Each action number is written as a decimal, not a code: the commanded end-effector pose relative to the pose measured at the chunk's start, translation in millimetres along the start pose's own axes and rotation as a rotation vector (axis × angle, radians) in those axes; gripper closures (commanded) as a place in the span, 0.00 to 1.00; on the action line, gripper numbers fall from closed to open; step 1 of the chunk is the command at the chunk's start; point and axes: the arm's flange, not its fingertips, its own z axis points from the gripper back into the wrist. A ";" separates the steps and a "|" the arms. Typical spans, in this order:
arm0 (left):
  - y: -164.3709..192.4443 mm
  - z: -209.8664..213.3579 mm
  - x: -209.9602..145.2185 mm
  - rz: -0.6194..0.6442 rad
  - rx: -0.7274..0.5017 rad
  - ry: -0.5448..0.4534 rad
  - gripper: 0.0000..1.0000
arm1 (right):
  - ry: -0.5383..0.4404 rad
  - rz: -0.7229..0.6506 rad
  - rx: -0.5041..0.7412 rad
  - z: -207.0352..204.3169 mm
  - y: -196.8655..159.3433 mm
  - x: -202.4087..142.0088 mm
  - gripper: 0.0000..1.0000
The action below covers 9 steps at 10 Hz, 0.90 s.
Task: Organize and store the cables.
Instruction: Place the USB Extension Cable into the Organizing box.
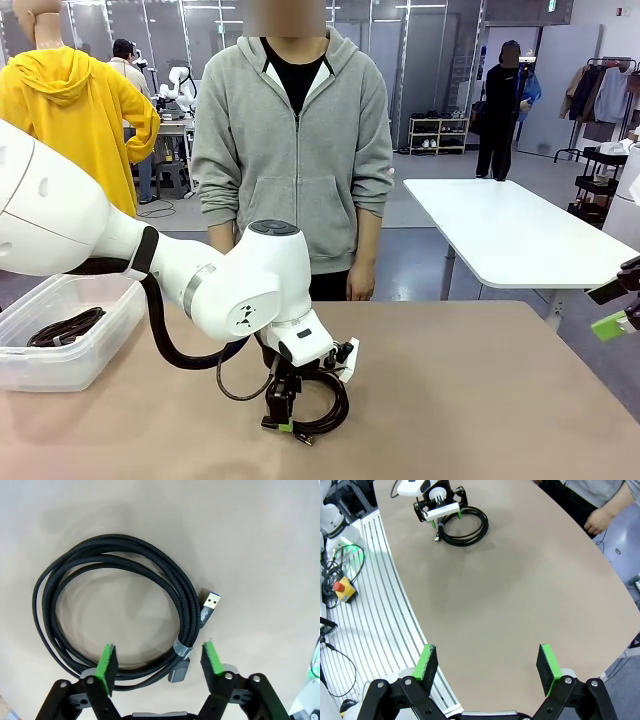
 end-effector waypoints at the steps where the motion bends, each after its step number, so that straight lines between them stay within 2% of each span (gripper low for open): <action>1: 0.1 -6.1 -1.0 -0.018 -0.027 -0.019 0.52 | -0.002 -0.011 0.002 0.5 1.0 2.3 0.00; 3: -2.3 -11.8 -0.2 -0.028 -0.030 -0.011 1.00 | -0.002 -0.011 0.002 0.5 1.0 2.3 0.00; 9: -8.5 -5.3 2.9 -0.034 -0.013 0.020 1.00 | -0.002 -0.011 0.002 0.5 1.0 2.3 0.00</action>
